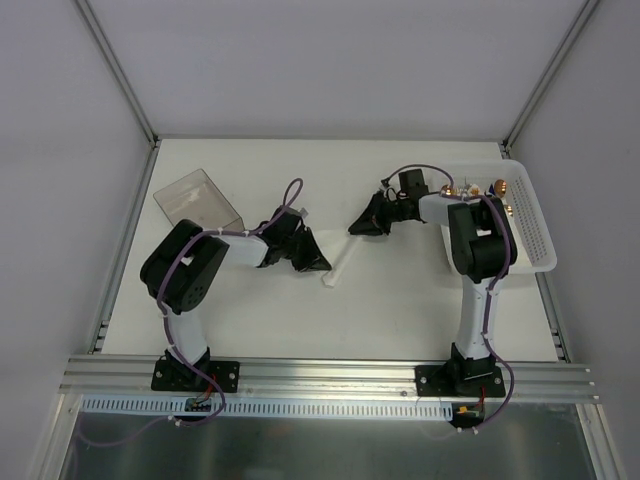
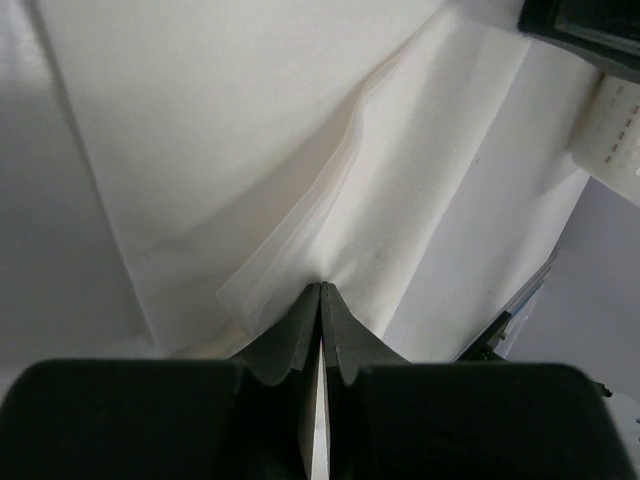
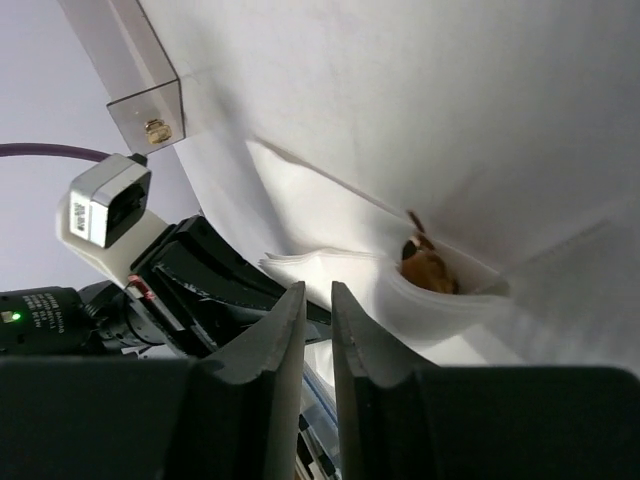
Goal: Place the utensils on the paper napkin and roll it up
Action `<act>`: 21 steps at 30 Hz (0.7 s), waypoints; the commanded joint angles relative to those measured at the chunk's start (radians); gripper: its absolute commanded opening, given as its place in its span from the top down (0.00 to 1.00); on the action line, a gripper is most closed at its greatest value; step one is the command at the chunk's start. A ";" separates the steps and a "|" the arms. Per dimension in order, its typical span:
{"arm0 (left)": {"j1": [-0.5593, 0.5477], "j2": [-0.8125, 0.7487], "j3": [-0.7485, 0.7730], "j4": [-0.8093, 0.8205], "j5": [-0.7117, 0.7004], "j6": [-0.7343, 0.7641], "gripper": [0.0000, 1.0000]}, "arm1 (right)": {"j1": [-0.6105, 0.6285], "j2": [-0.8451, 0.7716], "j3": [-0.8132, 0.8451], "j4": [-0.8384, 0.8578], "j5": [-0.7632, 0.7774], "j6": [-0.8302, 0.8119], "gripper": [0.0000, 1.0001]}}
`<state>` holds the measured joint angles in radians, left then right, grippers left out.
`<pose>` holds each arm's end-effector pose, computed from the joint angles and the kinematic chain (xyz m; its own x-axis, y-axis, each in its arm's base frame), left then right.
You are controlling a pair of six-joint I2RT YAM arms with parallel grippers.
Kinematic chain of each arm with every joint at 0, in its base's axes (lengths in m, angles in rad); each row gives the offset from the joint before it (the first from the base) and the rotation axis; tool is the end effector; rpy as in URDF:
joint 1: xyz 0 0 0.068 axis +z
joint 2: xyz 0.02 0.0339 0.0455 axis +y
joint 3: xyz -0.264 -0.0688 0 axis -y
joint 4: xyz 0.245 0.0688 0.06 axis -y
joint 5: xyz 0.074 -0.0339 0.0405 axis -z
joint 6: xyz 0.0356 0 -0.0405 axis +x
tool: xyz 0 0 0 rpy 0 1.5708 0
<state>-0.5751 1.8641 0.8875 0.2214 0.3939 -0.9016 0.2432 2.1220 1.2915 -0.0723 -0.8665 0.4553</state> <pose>0.2955 -0.2078 0.1236 -0.9347 -0.2573 -0.2454 0.0059 0.6788 -0.7343 0.4088 0.1294 0.1218 -0.9544 0.0566 -0.2932 -0.2165 0.5455 0.8097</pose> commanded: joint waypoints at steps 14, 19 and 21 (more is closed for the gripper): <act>0.055 -0.184 -0.329 -0.175 -0.263 -0.077 1.00 | 0.137 -0.026 0.125 -0.109 0.004 -0.081 0.78; 0.054 -0.210 -0.372 -0.166 -0.274 -0.175 1.00 | 0.142 -0.074 0.045 -0.107 0.012 -0.087 0.79; 0.055 -0.191 -0.364 -0.163 -0.271 -0.192 1.00 | 0.142 -0.089 0.010 -0.078 0.006 -0.073 0.79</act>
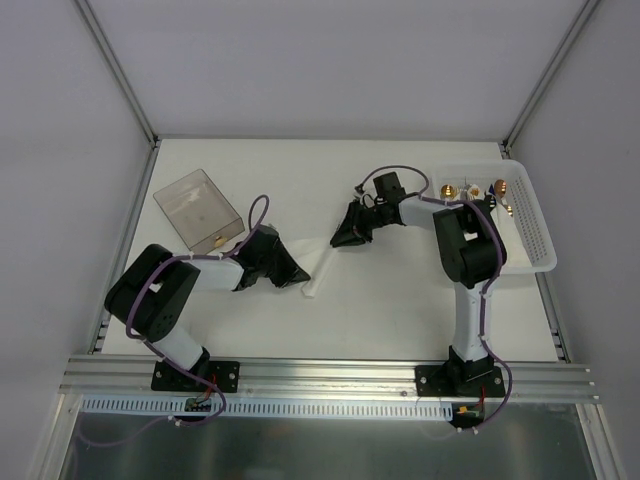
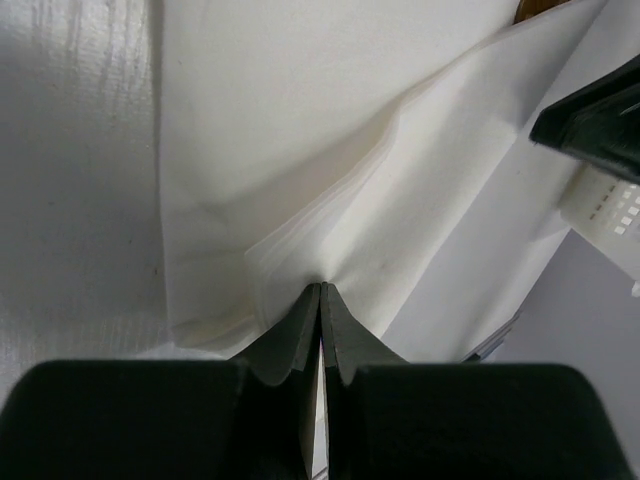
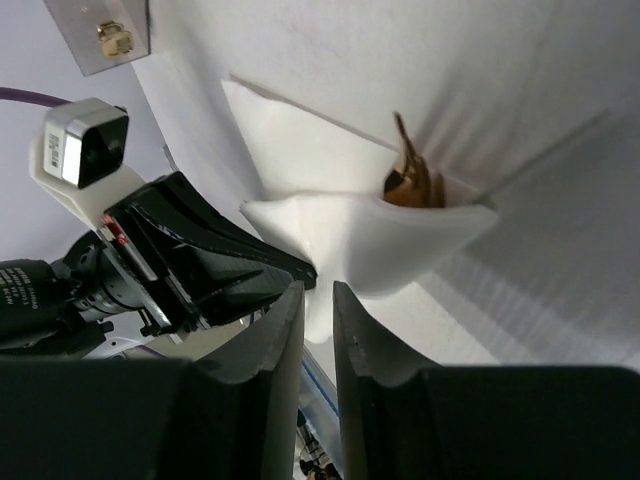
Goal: Place the utensils on the paper napkin and roll it up
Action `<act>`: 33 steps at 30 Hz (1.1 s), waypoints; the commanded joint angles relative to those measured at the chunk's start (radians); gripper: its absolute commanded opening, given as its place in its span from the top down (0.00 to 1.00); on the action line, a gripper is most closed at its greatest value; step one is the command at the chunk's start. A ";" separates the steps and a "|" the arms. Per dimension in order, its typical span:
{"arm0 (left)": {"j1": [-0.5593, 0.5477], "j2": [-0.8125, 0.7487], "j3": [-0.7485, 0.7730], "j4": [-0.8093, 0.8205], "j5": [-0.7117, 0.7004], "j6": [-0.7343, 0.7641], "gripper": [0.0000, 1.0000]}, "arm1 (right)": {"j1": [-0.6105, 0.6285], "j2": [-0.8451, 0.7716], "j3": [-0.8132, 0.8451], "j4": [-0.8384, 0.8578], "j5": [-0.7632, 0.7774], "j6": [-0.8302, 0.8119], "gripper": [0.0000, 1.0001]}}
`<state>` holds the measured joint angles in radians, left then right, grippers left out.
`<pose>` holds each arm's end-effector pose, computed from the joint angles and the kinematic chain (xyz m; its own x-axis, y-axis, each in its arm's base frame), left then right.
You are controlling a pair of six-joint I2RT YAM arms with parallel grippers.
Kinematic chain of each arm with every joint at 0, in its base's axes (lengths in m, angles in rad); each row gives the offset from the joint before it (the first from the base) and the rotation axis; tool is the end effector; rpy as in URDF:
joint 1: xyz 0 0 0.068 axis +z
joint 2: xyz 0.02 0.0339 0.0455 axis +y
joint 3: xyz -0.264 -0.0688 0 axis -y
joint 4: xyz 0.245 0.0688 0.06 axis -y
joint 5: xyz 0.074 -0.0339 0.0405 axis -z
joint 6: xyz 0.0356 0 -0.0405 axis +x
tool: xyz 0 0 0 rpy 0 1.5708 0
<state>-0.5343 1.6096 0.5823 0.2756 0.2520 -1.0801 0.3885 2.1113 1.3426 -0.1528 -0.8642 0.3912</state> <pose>0.2429 -0.1541 0.1246 -0.8502 -0.4894 -0.1941 -0.2121 0.6558 -0.7246 0.3899 0.1888 0.1353 -0.9375 -0.1162 -0.3280 -0.3397 0.5095 0.7906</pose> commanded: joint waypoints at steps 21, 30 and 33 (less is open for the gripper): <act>-0.003 0.260 -0.018 -0.070 -0.086 -0.230 1.00 | -0.022 0.041 0.000 0.088 0.013 0.098 0.83; -0.004 0.243 -0.019 -0.070 -0.097 -0.213 1.00 | -0.057 0.036 -0.033 0.079 0.031 0.109 0.85; -0.003 0.245 -0.018 -0.070 -0.097 -0.211 1.00 | -0.063 0.044 -0.031 0.081 0.030 0.113 0.86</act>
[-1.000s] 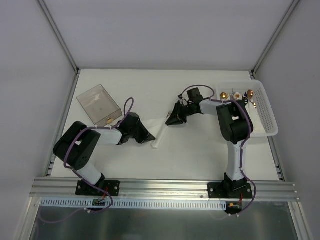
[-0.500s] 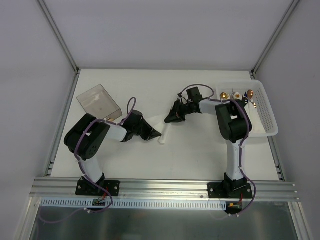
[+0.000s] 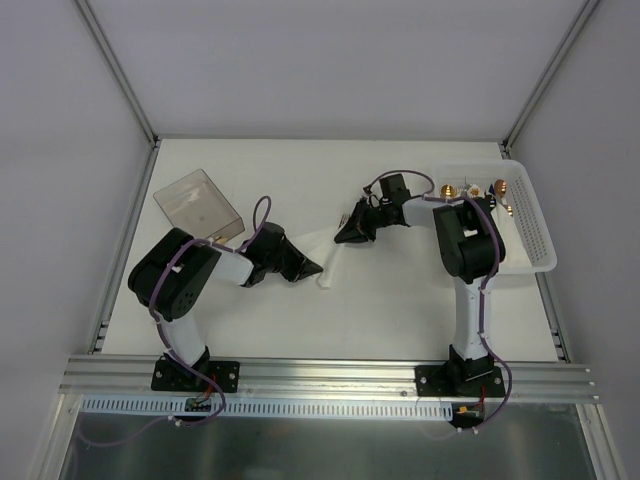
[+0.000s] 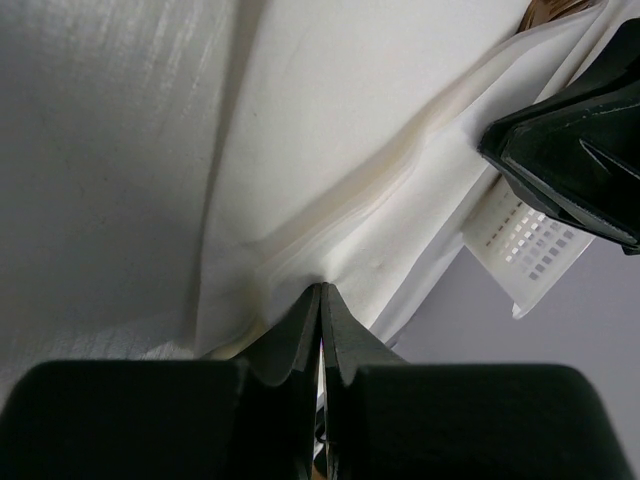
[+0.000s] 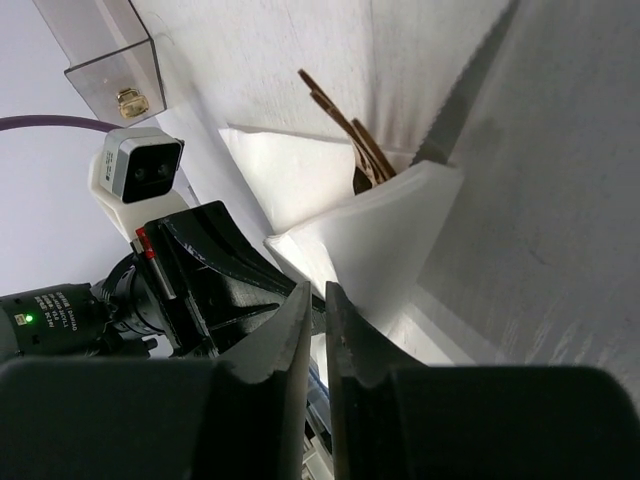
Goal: Place the utensils on the paper napkin and roll it up
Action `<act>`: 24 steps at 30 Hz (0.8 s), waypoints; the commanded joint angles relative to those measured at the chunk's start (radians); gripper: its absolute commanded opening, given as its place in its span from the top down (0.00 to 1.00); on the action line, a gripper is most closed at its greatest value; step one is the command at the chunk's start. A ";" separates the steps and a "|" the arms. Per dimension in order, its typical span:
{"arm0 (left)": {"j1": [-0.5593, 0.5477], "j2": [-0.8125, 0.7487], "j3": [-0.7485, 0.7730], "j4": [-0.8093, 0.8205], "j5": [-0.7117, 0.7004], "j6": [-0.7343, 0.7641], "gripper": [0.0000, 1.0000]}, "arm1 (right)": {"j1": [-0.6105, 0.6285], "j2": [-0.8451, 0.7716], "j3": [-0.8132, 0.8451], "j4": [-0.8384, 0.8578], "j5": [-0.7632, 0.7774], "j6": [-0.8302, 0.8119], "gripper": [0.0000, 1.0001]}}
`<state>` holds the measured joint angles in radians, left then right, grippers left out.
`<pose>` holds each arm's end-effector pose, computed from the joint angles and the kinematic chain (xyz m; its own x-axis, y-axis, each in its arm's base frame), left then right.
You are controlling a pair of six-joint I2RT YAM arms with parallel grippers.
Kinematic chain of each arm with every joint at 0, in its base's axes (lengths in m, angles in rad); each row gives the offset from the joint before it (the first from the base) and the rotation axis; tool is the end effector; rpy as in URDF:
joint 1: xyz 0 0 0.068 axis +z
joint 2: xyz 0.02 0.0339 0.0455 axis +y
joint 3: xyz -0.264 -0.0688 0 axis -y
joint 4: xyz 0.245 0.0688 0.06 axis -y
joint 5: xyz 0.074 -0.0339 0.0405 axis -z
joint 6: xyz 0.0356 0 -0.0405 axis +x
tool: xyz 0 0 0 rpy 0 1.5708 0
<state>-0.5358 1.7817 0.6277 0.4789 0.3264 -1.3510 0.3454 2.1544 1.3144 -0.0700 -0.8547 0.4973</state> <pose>0.2637 -0.1698 0.1046 -0.7992 -0.6006 0.0254 -0.3721 0.4611 -0.8056 0.3987 0.1720 0.1145 -0.9668 -0.0150 -0.2553 -0.2238 0.5326 0.8162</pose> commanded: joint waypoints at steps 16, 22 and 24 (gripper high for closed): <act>-0.010 -0.235 -0.016 -0.243 -0.222 0.326 0.87 | -0.020 0.041 0.106 -0.237 0.144 -0.108 1.00; -0.012 -0.381 0.087 -0.447 -0.378 0.479 0.64 | -0.016 0.062 0.121 -0.267 0.154 -0.134 1.00; -0.009 -0.381 0.112 -0.474 -0.412 0.510 0.62 | -0.010 0.064 0.126 -0.271 0.155 -0.138 1.00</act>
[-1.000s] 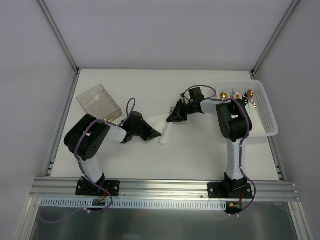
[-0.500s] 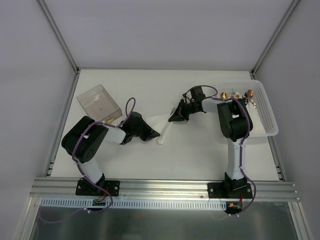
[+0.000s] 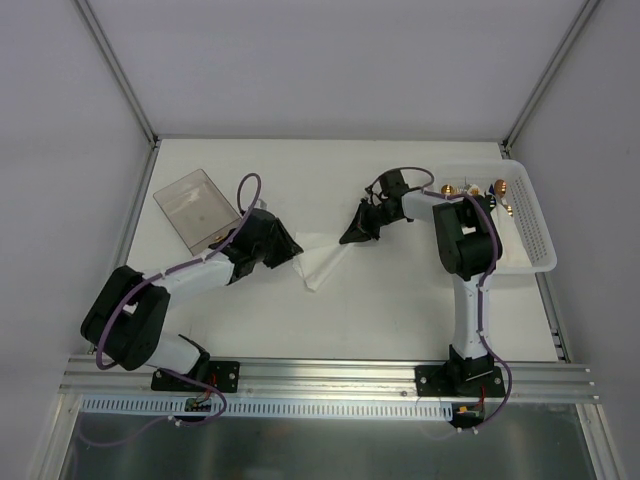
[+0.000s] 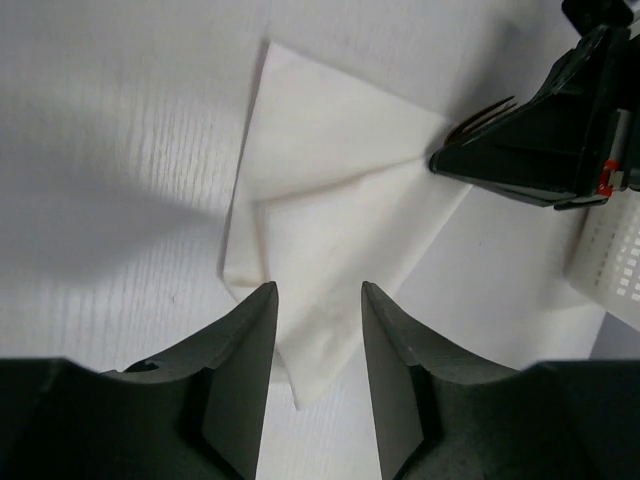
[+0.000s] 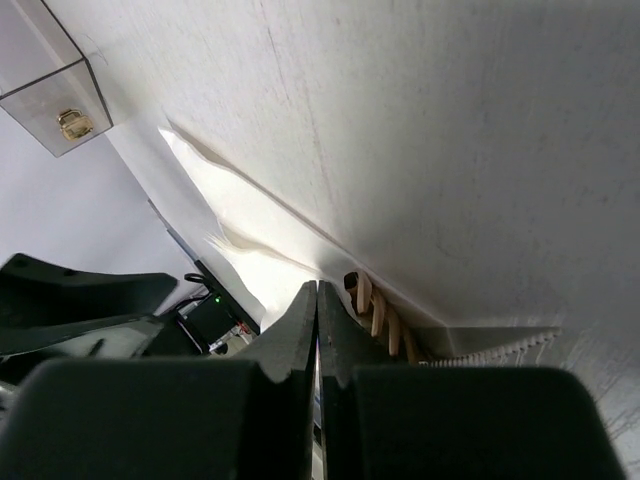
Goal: Place the utensils on the paper napkin and roll it up
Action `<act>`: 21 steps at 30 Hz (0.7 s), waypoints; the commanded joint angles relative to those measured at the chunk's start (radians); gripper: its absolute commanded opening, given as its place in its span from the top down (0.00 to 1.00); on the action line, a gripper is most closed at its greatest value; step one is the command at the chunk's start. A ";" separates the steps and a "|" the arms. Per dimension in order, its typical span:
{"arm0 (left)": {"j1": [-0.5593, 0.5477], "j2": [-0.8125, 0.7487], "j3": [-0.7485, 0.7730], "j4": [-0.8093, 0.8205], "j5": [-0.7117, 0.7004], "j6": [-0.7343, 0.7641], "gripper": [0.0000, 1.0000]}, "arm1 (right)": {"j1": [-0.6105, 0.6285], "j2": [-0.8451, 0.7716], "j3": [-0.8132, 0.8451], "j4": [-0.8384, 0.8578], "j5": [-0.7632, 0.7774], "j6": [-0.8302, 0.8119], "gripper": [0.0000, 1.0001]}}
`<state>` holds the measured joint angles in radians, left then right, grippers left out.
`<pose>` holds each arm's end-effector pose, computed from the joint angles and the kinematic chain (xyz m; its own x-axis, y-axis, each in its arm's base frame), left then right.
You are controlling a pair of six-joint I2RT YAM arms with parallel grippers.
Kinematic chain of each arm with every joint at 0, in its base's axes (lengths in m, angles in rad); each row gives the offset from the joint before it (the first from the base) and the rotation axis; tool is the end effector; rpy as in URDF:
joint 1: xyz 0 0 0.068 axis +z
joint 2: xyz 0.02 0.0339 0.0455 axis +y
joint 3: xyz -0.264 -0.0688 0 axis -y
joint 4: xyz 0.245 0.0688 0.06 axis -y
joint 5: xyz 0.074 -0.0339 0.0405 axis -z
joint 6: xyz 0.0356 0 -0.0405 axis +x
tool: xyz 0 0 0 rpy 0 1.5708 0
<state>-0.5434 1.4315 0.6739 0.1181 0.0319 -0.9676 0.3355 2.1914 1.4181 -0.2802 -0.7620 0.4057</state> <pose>0.2481 -0.1512 0.1848 -0.7334 -0.5186 -0.4395 -0.1151 0.7319 -0.6716 0.4075 0.1681 0.1134 -0.9753 -0.0377 -0.2176 -0.1912 0.6373 0.7465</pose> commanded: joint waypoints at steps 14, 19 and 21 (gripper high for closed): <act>0.080 0.276 0.285 -0.136 -0.050 0.240 0.57 | 0.008 0.022 0.045 -0.088 0.079 -0.076 1.00; 0.080 0.372 0.351 -0.133 0.008 0.285 0.57 | 0.010 0.022 0.047 -0.088 0.082 -0.082 1.00; 0.080 0.389 0.368 -0.129 0.022 0.290 0.57 | 0.010 0.022 0.047 -0.089 0.082 -0.084 1.00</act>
<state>-0.4610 1.7935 1.0077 -0.0002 0.0097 -0.7307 0.3408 2.1960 1.4441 -0.3260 -0.7376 0.3580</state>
